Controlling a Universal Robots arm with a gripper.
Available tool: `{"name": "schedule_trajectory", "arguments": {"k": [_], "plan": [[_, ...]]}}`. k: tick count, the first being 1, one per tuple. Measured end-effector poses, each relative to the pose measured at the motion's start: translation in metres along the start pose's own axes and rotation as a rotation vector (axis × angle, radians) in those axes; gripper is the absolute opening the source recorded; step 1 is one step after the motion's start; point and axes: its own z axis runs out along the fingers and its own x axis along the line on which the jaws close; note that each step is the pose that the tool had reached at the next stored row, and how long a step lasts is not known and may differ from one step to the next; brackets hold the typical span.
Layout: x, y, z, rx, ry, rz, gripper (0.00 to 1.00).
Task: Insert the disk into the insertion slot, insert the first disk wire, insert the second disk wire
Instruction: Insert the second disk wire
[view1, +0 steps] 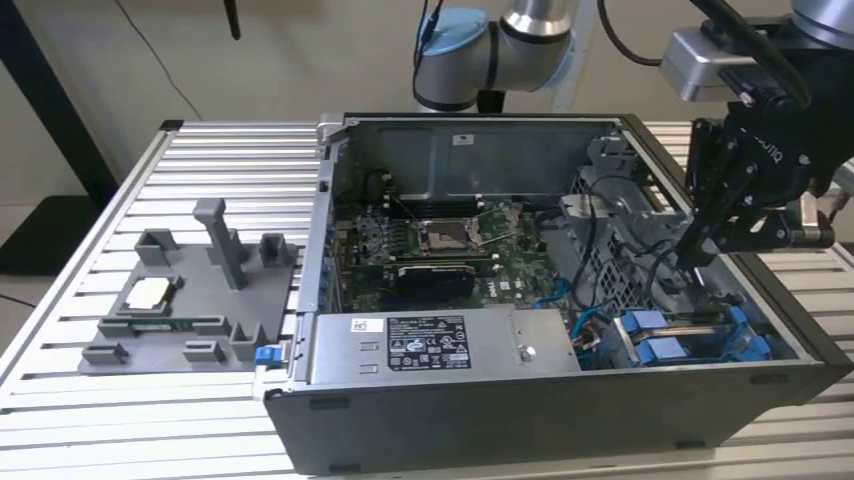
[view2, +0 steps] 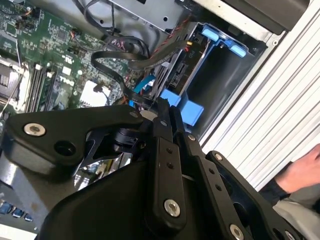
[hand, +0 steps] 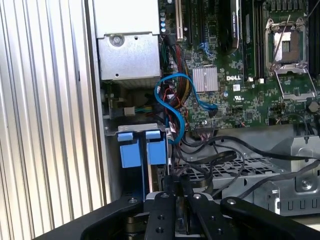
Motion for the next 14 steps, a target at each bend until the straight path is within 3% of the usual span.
{"name": "schedule_trajectory", "arguments": {"k": [3, 9, 14], "plan": [[0.0003, 0.002, 0.0017, 0.0012, 0.0002, 0.0, 0.16], [0.0007, 0.0026, 0.0082, 0.0195, -0.0014, -0.001, 0.16], [0.0009, 0.0028, 0.0103, 0.0245, -0.0019, -0.001, 0.16]]}}
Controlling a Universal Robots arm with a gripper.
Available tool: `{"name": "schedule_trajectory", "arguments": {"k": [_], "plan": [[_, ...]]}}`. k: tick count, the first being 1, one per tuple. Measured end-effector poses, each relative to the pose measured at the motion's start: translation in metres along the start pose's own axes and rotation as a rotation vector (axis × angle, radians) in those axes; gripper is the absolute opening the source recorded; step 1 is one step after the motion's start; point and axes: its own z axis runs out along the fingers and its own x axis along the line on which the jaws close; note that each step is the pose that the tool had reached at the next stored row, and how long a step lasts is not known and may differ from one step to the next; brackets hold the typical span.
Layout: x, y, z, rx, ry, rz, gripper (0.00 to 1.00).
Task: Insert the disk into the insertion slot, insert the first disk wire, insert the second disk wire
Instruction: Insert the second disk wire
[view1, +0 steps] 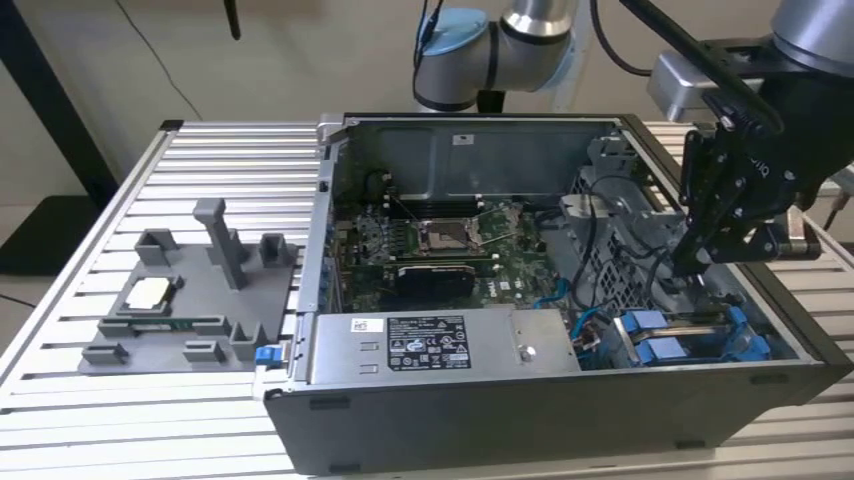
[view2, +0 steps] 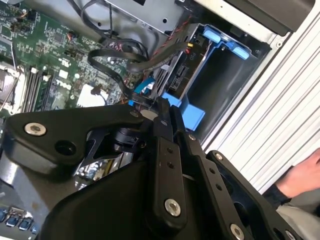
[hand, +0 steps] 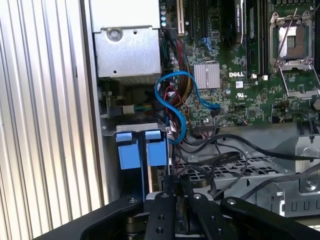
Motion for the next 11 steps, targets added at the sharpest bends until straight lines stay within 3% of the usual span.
{"name": "schedule_trajectory", "arguments": {"k": [11], "plan": [[0.0003, 0.0005, 0.0049, 0.0134, -0.0013, -0.001, 0.16]]}}
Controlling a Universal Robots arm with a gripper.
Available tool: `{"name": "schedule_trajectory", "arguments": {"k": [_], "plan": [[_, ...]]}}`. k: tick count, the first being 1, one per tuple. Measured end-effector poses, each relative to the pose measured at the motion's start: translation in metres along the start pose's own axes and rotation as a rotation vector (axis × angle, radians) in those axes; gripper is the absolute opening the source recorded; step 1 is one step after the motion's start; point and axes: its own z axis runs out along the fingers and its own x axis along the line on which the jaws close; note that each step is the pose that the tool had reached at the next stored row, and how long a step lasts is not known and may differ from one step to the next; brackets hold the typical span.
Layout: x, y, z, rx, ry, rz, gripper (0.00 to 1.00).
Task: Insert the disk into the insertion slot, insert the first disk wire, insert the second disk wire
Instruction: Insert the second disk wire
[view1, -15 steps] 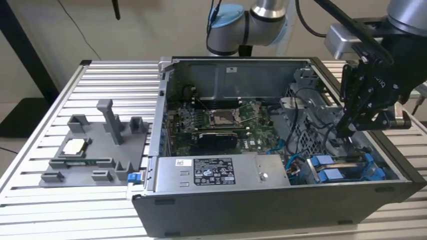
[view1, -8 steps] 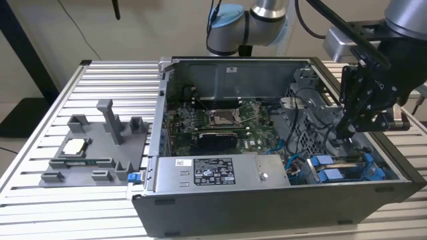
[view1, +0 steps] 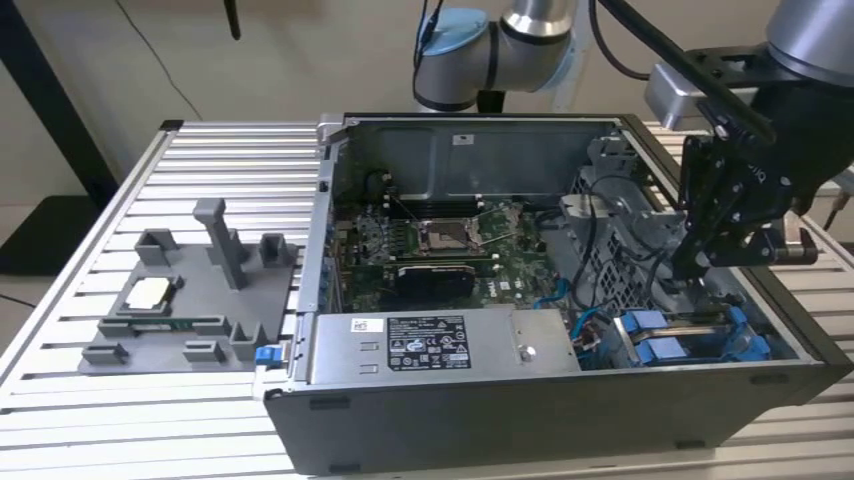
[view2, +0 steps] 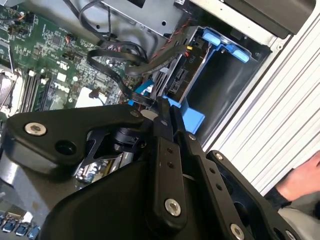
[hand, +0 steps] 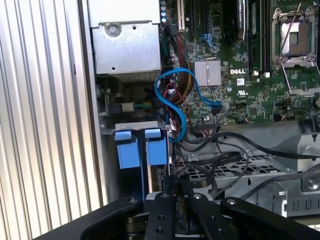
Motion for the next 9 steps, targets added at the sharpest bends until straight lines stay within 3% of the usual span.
{"name": "schedule_trajectory", "arguments": {"k": [9], "plan": [[0.0001, 0.0001, 0.0021, 0.0039, -0.0004, 0.0, 0.16]]}}
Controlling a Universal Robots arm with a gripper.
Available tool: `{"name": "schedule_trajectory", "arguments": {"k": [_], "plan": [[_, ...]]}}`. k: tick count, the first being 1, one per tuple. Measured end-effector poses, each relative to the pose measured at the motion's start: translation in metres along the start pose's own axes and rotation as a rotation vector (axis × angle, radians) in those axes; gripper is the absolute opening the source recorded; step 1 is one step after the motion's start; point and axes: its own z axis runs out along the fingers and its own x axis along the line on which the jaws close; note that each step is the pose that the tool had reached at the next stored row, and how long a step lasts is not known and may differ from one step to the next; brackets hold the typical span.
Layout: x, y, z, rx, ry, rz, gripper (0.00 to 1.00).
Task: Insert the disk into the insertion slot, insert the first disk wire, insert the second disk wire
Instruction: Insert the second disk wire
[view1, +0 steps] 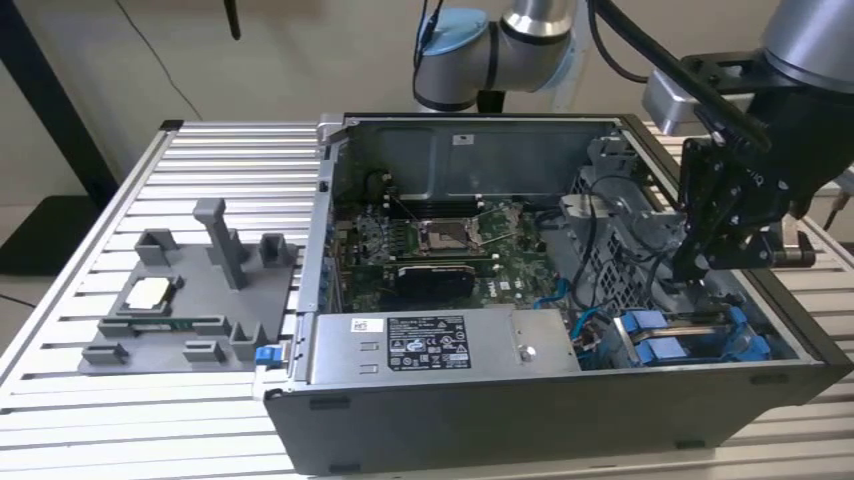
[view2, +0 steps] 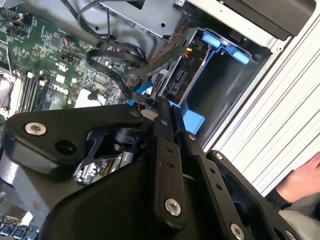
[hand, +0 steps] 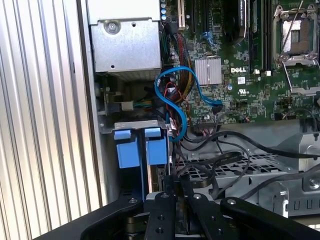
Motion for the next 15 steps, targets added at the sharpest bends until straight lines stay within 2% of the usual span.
{"name": "schedule_trajectory", "arguments": {"k": [15], "plan": [[0.0009, 0.0008, 0.0135, 0.01, 0.001, -0.001, 0.16]]}}
